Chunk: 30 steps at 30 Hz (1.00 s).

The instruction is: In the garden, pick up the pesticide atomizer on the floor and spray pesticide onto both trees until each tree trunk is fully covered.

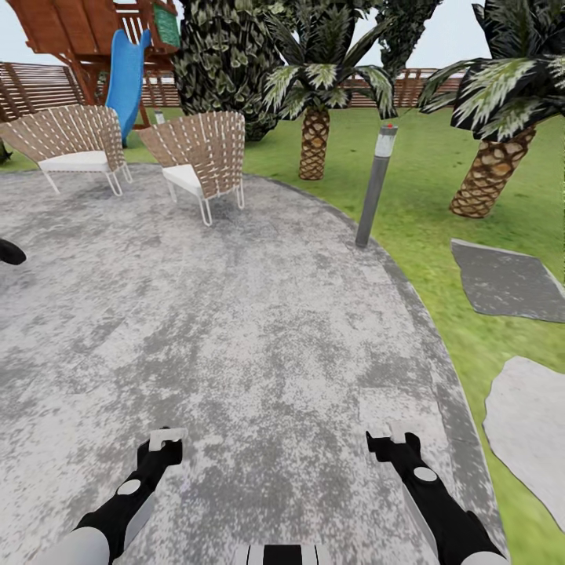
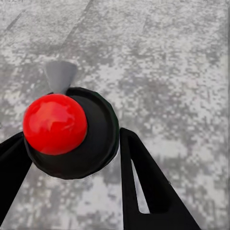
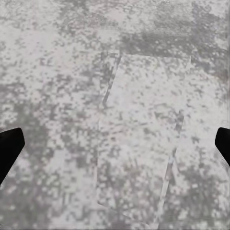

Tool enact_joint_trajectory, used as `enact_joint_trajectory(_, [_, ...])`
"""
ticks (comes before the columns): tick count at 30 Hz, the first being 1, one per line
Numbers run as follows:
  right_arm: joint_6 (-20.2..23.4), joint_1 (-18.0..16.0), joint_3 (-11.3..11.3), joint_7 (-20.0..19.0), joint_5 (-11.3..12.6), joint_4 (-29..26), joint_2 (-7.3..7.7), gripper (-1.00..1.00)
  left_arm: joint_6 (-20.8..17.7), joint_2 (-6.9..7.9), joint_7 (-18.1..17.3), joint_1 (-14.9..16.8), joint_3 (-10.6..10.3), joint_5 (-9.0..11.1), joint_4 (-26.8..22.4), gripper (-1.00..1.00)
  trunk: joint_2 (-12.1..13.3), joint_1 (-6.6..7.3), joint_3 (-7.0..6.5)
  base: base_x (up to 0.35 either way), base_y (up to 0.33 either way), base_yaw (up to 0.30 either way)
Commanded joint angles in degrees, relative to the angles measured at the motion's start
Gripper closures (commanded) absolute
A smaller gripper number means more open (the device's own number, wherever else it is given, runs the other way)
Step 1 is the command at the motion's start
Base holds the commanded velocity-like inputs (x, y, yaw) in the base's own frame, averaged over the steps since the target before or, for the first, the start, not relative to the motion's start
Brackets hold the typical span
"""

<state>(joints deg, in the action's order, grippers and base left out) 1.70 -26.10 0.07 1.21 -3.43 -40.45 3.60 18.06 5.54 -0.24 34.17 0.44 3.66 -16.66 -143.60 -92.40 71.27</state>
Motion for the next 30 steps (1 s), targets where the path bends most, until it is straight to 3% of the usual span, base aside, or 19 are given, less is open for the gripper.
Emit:
enact_joint_trajectory(1, [0.1,0.0,0.0,0.1,-0.4,0.0,0.00,-1.00,0.2,0.00,0.0,0.0,0.0,0.4,0.0,1.00,0.0,0.03,-0.19,0.000,0.000,0.000])
enact_joint_trajectory(11, [-2.9,0.0,-0.1,0.3,-0.4,2.4,0.19,-1.00,0.1,0.00,-0.2,-0.1,-0.2,0.3,0.2,1.00,0.1,0.29,-2.87,0.000,0.000,-0.153])
enact_joint_trajectory(14, [-12.4,0.0,0.1,0.2,-0.5,11.3,0.00,-1.00,0.2,0.26,-0.2,-3.1,-0.1,0.1,-0.2,1.00,0.2,0.37,-3.73,0.000,0.000,-0.223])
enact_joint_trajectory(18, [-19.0,0.0,0.1,0.2,-0.5,17.6,0.36,-1.00,0.2,1.41,-0.2,-6.2,-0.1,0.3,-0.4,1.00,0.2,0.47,-4.87,0.000,0.000,-0.225])
enact_joint_trajectory(21, [-24.8,0.0,0.0,0.3,-0.4,23.8,1.70,-1.00,0.2,1.99,-0.3,-8.0,0.0,0.4,-0.5,1.00,0.3,0.55,-5.74,0.000,0.000,-0.225])
enact_joint_trajectory(22, [-29.2,0.0,0.0,0.2,-0.4,28.3,2.36,-1.00,0.2,2.19,-0.3,-8.6,0.0,0.4,-0.3,1.00,0.3,0.57,-6.02,0.000,0.000,-0.225])
enact_joint_trajectory(25, [-33.1,0.1,0.0,0.2,-0.4,33.7,2.61,-1.00,0.2,2.33,0.0,-9.6,0.0,0.4,0.0,1.00,0.3,0.65,-6.88,0.000,0.000,-0.225])
enact_joint_trajectory(30, [-33.9,0.2,0.2,-0.1,-0.6,35.9,2.23,-1.00,0.5,2.37,0.4,-11.1,0.0,1.2,0.1,1.00,1.2,1.17,-8.24,0.000,0.000,-0.225])
